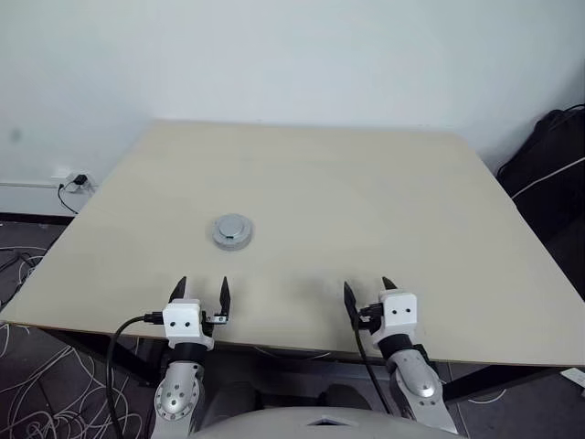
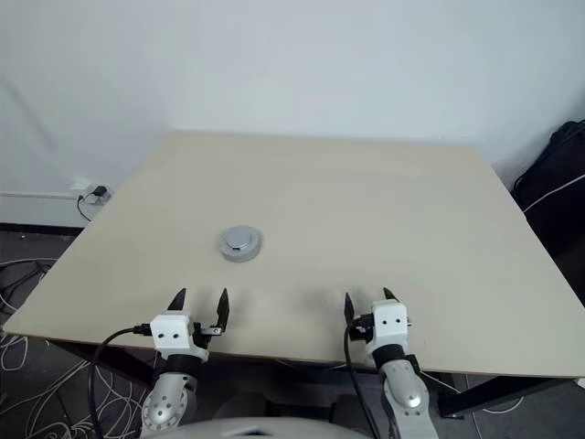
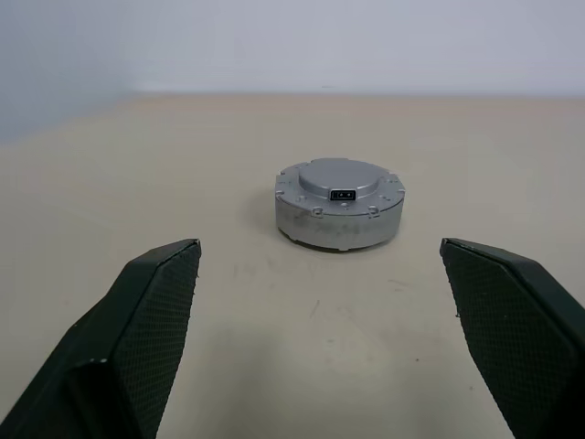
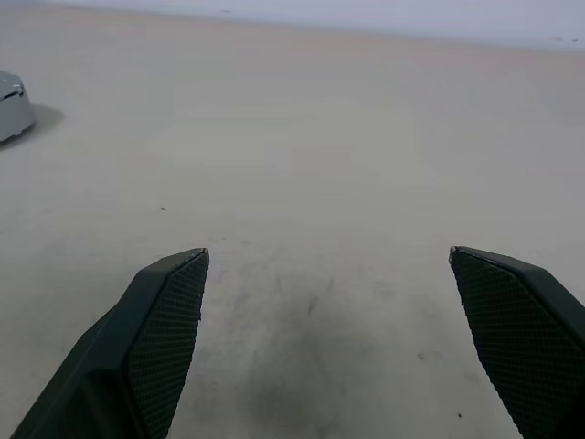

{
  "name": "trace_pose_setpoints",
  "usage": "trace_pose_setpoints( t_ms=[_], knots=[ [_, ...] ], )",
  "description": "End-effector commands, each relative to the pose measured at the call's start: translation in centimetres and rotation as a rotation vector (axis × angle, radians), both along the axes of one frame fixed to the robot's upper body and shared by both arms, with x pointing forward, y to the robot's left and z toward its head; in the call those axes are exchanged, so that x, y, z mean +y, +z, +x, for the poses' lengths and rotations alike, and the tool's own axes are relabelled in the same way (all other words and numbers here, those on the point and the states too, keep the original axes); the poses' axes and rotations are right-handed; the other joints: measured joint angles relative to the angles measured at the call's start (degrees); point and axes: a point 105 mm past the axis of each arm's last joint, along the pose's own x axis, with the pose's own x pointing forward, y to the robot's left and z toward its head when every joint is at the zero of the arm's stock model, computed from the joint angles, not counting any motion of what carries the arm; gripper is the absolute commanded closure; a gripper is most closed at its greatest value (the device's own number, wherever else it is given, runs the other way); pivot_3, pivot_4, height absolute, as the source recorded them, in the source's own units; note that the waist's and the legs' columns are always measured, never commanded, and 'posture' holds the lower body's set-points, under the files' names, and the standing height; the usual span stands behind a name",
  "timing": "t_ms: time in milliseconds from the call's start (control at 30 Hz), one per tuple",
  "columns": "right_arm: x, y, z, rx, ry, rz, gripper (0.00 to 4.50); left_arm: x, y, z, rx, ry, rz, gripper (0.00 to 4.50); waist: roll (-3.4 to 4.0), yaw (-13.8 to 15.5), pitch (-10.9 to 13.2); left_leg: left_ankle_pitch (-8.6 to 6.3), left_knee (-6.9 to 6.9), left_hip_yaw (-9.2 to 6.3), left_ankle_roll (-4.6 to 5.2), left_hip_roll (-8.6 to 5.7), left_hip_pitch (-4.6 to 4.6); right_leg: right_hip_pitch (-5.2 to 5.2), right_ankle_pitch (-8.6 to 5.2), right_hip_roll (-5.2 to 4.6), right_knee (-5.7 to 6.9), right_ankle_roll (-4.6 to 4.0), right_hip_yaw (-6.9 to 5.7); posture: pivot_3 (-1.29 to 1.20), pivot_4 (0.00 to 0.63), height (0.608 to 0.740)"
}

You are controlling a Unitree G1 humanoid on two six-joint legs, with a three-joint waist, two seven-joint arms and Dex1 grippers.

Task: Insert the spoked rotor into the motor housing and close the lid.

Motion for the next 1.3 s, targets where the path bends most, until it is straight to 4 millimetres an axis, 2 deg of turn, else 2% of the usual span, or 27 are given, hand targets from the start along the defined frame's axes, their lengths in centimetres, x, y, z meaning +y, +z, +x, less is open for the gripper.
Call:
trace_pose_setpoints(
  t_ms=[33, 333, 1300],
  knots=[
    [-0.14, 1.34, 0.54, -0.059, 0.001, -0.008, 0.00, -0.54, 0.42, 0.19, -0.022, -0.010, -0.020, 0.04, -0.01, 0.0, 0.0, 0.00, 0.01, 0.00, 0.00, 0.00, 0.00, 0.01, 0.00, 0.00, 0.00, 0.00, -0.01, 0.00, 0.000, 0.740],
    [0.31, 1.27, 0.53, -0.053, 0.024, -0.001, 0.00, -0.49, -0.16, 0.16, -0.004, -0.005, -0.030, 0.04, -0.04, 0.0, 0.0, 0.01, 0.09, -0.01, 0.02, 0.01, 0.01, 0.03, -0.01, 0.03, 0.04, 0.02, -0.05, 0.00, 0.000, 0.740],
    [0.55, 1.23, 0.53, -0.051, 0.026, 0.010, 0.00, -0.56, 0.03, 0.51, -0.011, -0.018, -0.051, 0.04, -0.04, 0.0, 0.0, 0.01, 0.16, -0.01, 0.03, 0.02, 0.01, 0.08, -0.01, 0.05, 0.06, 0.04, -0.07, 0.00, 0.000, 0.740]
  ],
)
